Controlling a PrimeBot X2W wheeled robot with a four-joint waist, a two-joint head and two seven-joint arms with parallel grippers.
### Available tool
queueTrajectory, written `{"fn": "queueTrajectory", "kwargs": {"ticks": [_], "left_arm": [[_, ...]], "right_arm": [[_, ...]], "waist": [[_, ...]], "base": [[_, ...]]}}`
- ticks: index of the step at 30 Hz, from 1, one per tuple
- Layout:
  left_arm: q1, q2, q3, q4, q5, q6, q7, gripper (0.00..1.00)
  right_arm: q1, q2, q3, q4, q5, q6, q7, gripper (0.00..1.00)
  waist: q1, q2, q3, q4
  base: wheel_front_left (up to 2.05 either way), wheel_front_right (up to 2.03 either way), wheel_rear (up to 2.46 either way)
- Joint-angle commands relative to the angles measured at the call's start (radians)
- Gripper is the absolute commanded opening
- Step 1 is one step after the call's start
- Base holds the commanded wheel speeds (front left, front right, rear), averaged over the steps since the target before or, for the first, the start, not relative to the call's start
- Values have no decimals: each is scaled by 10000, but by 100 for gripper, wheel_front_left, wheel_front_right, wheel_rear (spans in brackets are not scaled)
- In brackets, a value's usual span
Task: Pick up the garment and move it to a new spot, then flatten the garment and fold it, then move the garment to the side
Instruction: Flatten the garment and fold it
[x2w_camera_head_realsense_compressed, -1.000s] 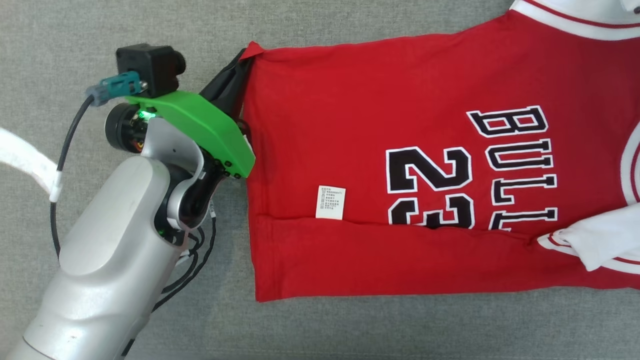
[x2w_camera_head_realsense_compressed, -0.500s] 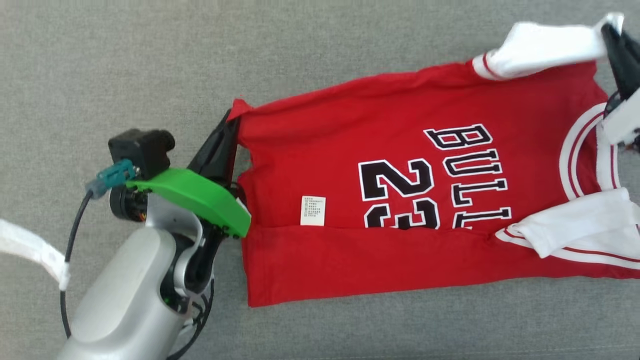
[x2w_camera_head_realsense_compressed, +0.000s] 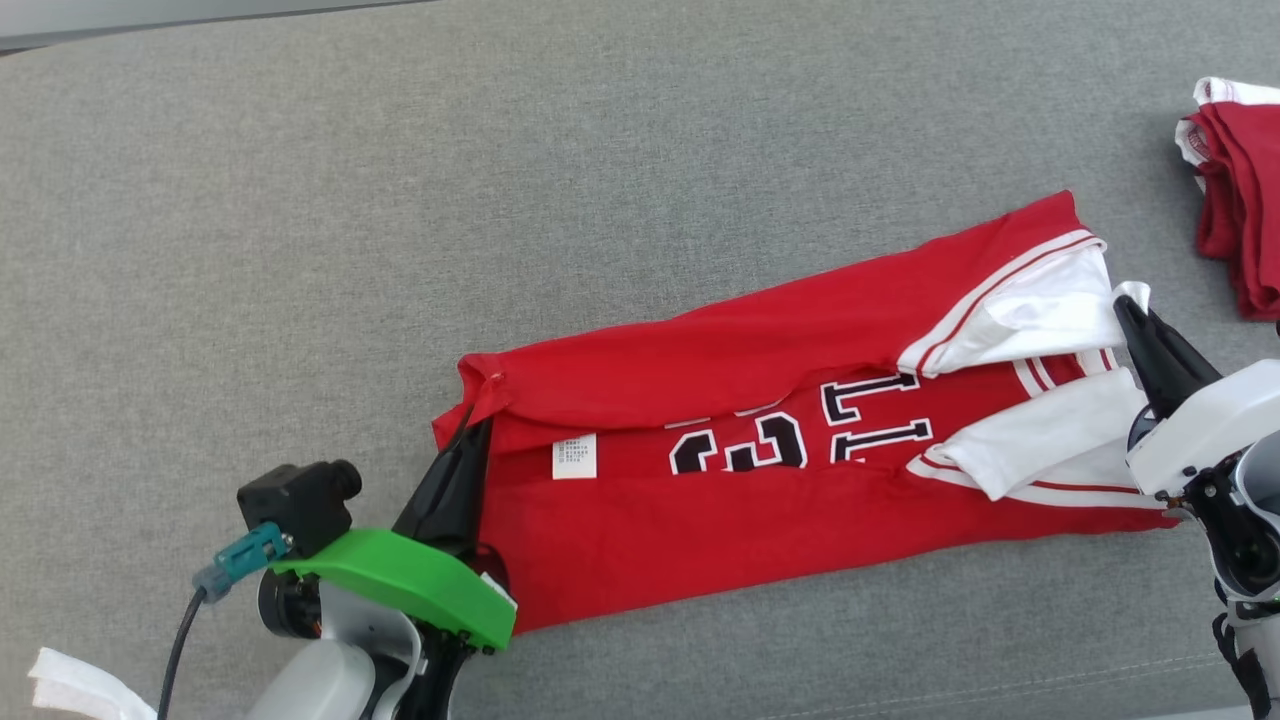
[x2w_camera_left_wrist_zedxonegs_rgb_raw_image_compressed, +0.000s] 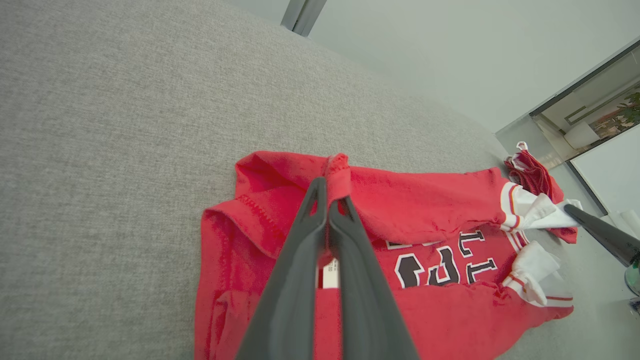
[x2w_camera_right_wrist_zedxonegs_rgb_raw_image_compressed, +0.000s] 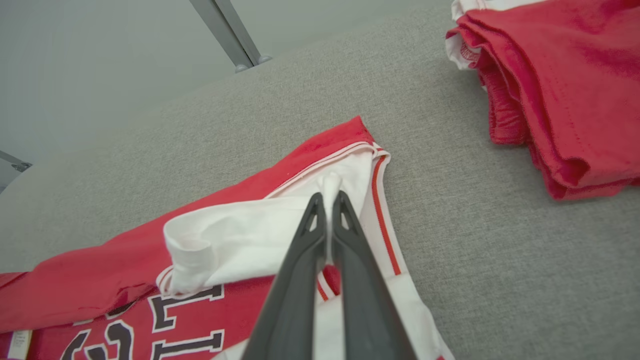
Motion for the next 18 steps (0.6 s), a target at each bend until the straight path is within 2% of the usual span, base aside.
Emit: {"fn": "queueTrajectory", "kwargs": {"ticks": [1, 2, 3, 4, 5, 8, 11, 14, 18], "left_arm": [[248, 20, 49, -27, -23, 113, -57, 0], [339, 71, 58, -20, -16, 162, -53, 0], [385, 135, 57, 0, 55, 228, -76, 0], [450, 201, 24, 12, 133, 258, -89, 52], [540, 234, -20, 33, 181, 292, -86, 100], [924, 384, -98, 31, 245, 415, -100, 100], [1261, 485, 87, -89, 470, 684, -596, 100], [1587, 594, 368, -216, 1128, 1026, -1307, 100], [1810, 463, 590, -309, 2289, 1178, -1601, 100]], "right_arm": [[148, 108, -91, 39, -61, 1, 18, 0], [217, 179, -150, 78, -111, 1, 22, 0], [271, 200, -167, 113, -203, 1, 49, 34], [352, 220, -138, 164, -258, 1, 149, 100], [424, 245, -158, 233, -328, 0, 209, 100], [576, 224, -149, 348, -448, 1, 603, 100], [638, 165, -328, 253, -504, 0, 881, 100], [361, 200, -706, 264, -737, 1, 917, 100], [-134, 521, -1075, 715, -1091, 1, 1164, 100]], "waist": [[0, 0, -80, -76], [0, 0, -89, -86], [0, 0, -95, -93], [0, 0, -109, -104], [0, 0, -129, -113], [0, 0, -213, -139], [0, 0, -270, -154], [0, 0, -238, -161], [0, 0, -74, -115]], "base": [[0, 0, 0], [0, 0, 0], [0, 0, 0], [0, 0, 0], [0, 0, 0], [0, 0, 0], [0, 0, 0], [0, 0, 0], [0, 0, 0]]}}
